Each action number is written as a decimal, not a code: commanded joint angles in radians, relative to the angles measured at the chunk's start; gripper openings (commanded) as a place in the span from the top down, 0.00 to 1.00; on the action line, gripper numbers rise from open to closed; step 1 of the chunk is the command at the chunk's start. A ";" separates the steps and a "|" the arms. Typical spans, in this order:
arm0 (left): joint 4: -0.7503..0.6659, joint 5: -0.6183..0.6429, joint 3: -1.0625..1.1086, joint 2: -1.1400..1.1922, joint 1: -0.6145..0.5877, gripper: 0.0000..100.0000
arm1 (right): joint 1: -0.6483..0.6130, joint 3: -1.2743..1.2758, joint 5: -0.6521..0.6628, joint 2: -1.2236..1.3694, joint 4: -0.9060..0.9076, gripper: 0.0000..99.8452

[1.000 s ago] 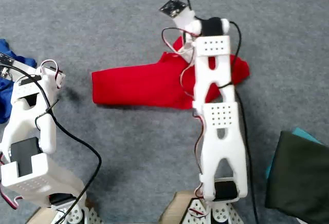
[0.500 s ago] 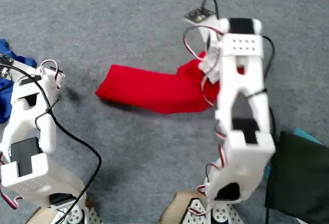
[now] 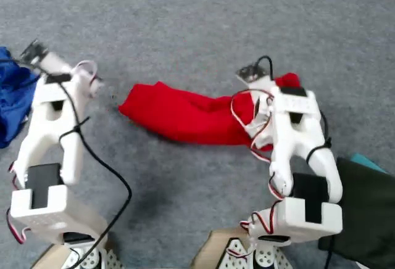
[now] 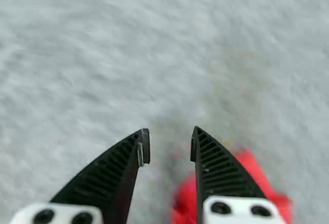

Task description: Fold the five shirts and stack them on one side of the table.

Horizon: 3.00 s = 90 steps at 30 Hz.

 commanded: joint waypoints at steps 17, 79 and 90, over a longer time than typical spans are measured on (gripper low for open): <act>0.169 -0.012 -0.213 0.298 0.411 0.86 | 0.088 0.131 0.311 -0.056 0.104 1.00; 0.732 -0.704 0.213 -0.544 0.238 0.80 | 0.171 -0.084 0.295 0.205 0.057 1.00; 0.879 -1.053 0.285 -0.372 0.178 0.89 | 0.173 -0.084 0.295 0.206 0.057 1.00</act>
